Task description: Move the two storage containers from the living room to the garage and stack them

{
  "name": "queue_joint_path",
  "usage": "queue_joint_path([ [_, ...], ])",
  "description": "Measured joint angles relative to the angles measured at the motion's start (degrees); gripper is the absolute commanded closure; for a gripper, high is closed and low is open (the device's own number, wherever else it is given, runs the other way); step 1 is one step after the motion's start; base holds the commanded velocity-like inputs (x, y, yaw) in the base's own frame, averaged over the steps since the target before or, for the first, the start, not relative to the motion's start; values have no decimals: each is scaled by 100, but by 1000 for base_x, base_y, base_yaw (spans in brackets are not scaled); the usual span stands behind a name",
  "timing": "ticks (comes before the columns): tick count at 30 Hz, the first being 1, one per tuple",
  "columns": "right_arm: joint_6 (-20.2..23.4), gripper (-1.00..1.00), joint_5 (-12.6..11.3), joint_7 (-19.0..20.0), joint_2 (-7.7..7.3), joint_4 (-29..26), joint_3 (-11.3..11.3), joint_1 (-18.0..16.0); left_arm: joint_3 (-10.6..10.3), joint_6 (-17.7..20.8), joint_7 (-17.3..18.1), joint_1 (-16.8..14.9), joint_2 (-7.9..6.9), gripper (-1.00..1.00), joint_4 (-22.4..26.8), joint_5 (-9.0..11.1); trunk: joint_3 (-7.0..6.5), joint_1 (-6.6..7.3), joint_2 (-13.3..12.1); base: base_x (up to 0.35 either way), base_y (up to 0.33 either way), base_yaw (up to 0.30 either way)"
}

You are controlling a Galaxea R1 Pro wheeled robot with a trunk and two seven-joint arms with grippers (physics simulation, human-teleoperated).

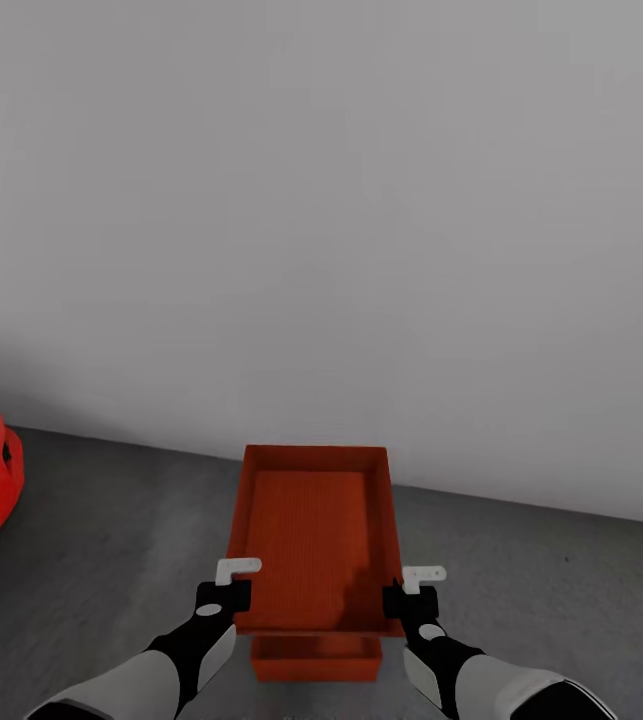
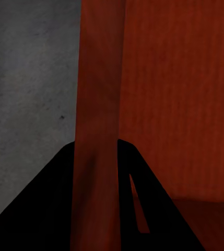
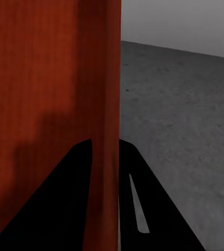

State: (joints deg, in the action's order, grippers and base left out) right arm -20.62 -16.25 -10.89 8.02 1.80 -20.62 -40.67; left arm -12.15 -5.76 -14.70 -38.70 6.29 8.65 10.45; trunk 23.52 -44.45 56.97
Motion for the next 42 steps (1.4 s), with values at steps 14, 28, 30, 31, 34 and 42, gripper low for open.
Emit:
queue_joint_path([
  [14,-3,100,-5,-4,3,1,-2,0,-1,3,0,2,-2,100,6,-1,128,0,0,0,0,0],
  [28,-15,100,-5,6,-3,1,6,0,-1,1,-6,-1,3,100,8,-3,255,0,0,0,0,0],
  [30,-16,100,-4,7,-4,1,8,0,-3,1,-7,-1,4,100,9,-2,273,0,0,0,0,0],
  [31,-16,100,-4,4,-2,1,6,0,-3,1,-5,-1,2,100,8,-2,282,0,0,0,0,0],
  [34,-14,100,-4,5,-3,1,6,0,0,1,-4,0,3,100,8,-3,309,0,0,0,0,0],
  [42,-19,100,10,9,-6,1,21,0,-4,3,-7,-1,4,100,15,-3,382,0,0,0,0,0],
])
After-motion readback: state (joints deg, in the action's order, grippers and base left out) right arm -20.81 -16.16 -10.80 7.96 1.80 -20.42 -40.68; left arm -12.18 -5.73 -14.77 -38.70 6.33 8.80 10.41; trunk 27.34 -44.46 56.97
